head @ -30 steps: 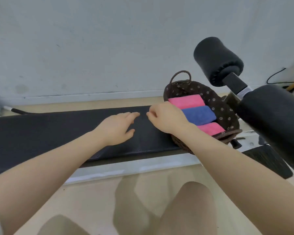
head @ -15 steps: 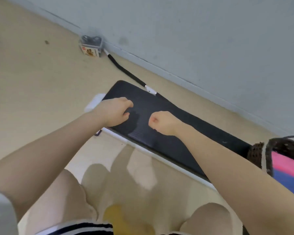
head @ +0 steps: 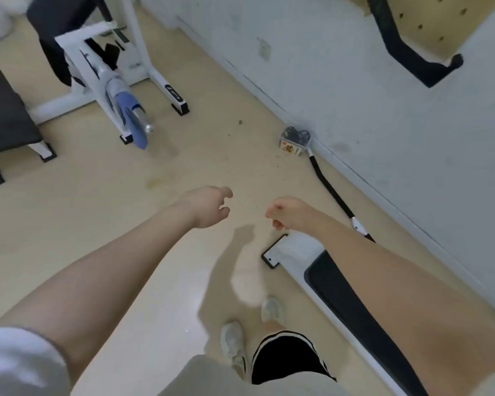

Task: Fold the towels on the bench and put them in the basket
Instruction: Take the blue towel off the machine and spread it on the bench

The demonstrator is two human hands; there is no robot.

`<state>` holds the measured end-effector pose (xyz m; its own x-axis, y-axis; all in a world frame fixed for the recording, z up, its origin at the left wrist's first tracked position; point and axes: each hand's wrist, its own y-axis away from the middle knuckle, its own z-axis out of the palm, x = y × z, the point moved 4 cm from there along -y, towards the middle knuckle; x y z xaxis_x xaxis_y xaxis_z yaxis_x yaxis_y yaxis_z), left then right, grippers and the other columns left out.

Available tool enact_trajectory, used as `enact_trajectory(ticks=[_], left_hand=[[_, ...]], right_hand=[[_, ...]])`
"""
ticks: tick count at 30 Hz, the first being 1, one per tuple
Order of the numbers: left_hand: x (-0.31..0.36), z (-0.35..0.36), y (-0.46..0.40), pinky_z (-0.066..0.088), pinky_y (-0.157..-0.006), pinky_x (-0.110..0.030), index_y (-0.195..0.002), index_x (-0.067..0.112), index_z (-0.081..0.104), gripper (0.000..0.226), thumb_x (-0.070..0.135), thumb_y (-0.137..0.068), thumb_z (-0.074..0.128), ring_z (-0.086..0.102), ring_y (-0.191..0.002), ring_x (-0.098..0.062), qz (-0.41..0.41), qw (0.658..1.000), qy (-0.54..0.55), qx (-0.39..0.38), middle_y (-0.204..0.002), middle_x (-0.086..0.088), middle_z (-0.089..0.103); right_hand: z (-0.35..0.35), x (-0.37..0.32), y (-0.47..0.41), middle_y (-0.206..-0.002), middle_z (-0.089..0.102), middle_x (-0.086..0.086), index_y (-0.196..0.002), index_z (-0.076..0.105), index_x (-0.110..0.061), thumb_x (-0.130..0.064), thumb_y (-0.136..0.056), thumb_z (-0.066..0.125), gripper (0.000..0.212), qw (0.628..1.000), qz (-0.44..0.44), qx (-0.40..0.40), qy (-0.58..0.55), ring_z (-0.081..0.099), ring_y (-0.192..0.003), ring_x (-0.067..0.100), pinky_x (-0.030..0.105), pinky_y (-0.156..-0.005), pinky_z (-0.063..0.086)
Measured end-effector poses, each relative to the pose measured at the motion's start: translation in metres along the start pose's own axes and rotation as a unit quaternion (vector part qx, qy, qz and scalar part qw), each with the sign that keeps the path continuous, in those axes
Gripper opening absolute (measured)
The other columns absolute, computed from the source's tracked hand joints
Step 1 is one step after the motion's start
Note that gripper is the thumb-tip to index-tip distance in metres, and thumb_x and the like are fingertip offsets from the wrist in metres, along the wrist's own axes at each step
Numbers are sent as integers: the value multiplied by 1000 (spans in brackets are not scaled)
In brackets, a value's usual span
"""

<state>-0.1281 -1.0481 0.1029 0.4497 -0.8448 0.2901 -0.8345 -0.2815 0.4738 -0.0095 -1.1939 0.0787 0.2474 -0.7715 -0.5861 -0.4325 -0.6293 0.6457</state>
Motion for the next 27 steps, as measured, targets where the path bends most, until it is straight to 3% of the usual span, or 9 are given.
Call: enact_trajectory(ticks=[5,9,14,18,22,24,27], left_hand=[[-93,-65,-13,40,-87,-30,-141,18,29,49,21,-95,45,51,-116,-26,-54,992,61,99,-141,-6,41],[-176,-124,-45,40,-85,-29,-139,13,32,48,17,-94,47,51,-113,-28,-80,982,69,155,-140,-9,38],[-297,-197,-91,46,-91,-41,-139,16,33,50,21,-92,49,54,-110,-29,-139,976,91,144,-138,-8,39],[-383,-247,-108,41,-88,-31,-137,15,37,46,21,-93,48,54,-111,-27,-170,964,123,165,-138,-6,41],[-461,-277,-137,42,-85,-31,-137,19,36,46,23,-93,47,54,-110,-25,-199,956,148,160,-138,-3,41],[-495,-291,-161,43,-86,-32,-138,20,35,46,23,-93,46,54,-111,-24,-196,957,151,150,-140,-2,39],[-542,-316,-204,39,-87,-28,-140,19,34,49,22,-94,47,51,-115,-24,-163,969,126,140,-144,-1,37]], right_hand=[[14,-101,-84,-74,58,1,-93,58,-11,-16,-94,49,11,997,-47,-37,-54,56,-64,12,22,-61,42],[-1,-192,-164,-74,57,0,-89,56,-13,-17,-94,48,10,995,-98,-32,-2,54,-63,11,22,-58,40],[-21,-309,-269,-74,58,0,-96,58,-10,-17,-94,48,12,995,-97,-32,8,55,-64,12,23,-60,41],[-22,-398,-332,-80,60,1,-93,58,-13,-19,-93,46,13,990,-118,-42,57,56,-65,12,23,-62,42],[-21,-469,-386,-83,61,1,-83,58,-18,-19,-92,48,14,983,-141,-48,105,57,-69,13,21,-61,43],[-21,-498,-414,-85,61,1,-76,56,-21,-22,-92,48,17,980,-151,-32,123,56,-74,16,27,-68,46],[-20,-529,-463,-84,57,0,-87,60,-13,-22,-92,48,16,980,-144,-10,134,53,-77,17,28,-71,44]])
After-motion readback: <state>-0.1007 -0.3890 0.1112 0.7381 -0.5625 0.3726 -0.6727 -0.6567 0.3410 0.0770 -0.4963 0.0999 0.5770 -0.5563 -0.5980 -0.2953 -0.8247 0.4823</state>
